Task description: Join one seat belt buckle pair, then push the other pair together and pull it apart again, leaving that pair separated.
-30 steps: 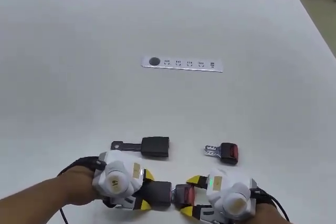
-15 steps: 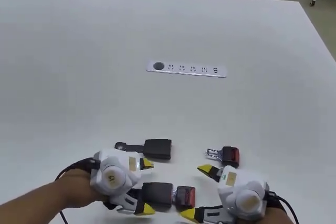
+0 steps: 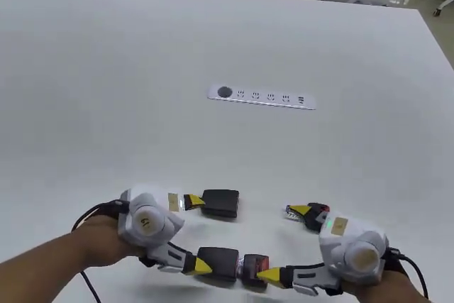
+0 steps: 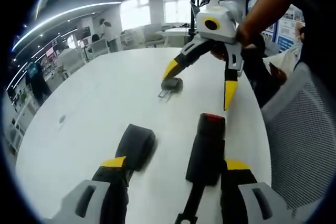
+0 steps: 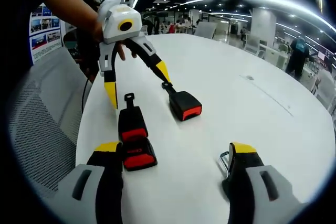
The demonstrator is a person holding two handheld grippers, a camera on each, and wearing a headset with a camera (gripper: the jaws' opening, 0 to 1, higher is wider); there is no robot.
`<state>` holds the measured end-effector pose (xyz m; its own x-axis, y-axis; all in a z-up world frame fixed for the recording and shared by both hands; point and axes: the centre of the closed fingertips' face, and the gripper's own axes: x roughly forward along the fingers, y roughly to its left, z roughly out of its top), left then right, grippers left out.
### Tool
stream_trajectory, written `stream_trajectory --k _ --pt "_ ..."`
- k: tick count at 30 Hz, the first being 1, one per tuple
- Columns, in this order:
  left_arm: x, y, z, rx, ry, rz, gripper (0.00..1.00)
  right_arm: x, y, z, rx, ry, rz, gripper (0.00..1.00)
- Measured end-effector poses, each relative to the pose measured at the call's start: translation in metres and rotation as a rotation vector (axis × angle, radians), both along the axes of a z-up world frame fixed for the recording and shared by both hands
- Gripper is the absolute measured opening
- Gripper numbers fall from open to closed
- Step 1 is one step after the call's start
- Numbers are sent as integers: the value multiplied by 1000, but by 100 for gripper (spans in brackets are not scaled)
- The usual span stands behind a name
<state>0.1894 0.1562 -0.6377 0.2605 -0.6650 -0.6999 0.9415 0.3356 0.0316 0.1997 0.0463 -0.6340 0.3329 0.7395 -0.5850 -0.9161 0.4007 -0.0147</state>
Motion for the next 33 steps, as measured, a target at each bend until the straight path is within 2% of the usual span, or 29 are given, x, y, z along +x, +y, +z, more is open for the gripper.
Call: stream_trajectory --k 5,9,20,26,32,33 --pt "13 7 10 -7 -17 23 74 16 -17 3 -2 -11 -18 87" --pt "24 12 14 -2 -30 33 74 28 -30 5 1 3 -46 91" --pt "47 21 16 13 -40 25 74 49 -56 2 -35 8 -61 88" --pt "56 20 15 16 -34 10 72 56 -65 -5 -48 27 -55 86" --pt "64 16 4 31 -18 -12 71 60 -69 -11 -53 52 -52 84" --pt "66 15 2 34 -15 -17 71 59 -70 -14 -50 70 -48 84"
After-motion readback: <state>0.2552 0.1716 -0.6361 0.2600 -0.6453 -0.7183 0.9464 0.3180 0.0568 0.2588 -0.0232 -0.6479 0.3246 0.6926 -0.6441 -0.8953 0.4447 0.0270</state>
